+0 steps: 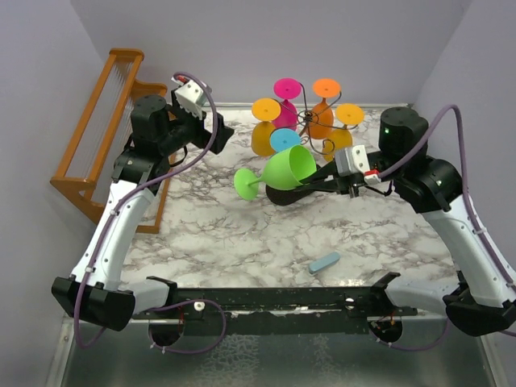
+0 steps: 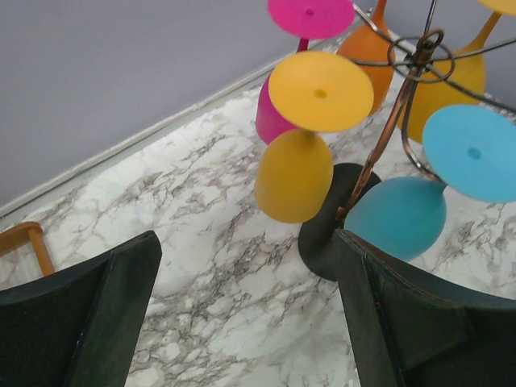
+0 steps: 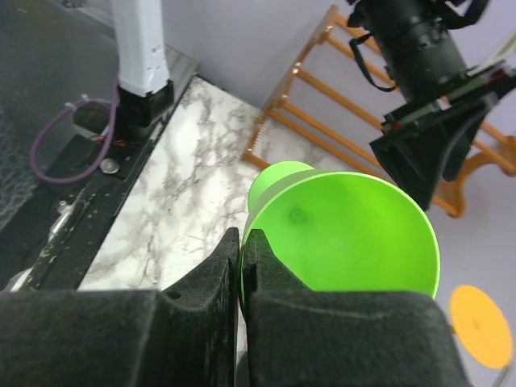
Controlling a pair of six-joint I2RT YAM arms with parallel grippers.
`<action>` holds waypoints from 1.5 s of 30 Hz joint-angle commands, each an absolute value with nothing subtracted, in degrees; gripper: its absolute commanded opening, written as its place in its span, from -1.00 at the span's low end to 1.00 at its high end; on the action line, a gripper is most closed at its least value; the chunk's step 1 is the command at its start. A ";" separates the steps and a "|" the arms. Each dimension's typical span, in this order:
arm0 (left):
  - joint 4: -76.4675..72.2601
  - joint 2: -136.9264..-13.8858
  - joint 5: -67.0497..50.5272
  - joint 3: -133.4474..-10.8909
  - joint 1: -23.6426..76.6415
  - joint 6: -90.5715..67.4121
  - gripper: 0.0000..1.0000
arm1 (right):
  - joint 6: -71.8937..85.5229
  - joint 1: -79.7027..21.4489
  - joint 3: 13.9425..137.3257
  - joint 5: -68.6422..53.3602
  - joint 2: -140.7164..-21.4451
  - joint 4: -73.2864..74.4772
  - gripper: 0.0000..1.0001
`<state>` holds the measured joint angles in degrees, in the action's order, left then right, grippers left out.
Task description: Place the wine glass upside down on the wine glass rack
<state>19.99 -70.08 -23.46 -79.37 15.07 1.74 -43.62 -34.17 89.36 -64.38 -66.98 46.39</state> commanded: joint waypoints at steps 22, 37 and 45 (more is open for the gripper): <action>8.12 -71.58 -44.12 -80.90 14.59 -29.91 0.62 | -31.44 -34.52 97.76 -41.49 -67.42 35.65 -0.98; 3.64 -74.12 -50.13 -77.87 16.71 -34.98 0.05 | -30.23 -34.50 98.71 -40.61 -68.88 34.46 -0.98; 1.24 -74.62 -51.51 -77.86 17.55 -37.26 -0.37 | -30.92 -34.54 97.55 -40.56 -68.78 34.21 -0.98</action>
<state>4.89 -74.37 -48.90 -77.97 17.15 -35.09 -31.09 -34.17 97.25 -41.82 -68.90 36.75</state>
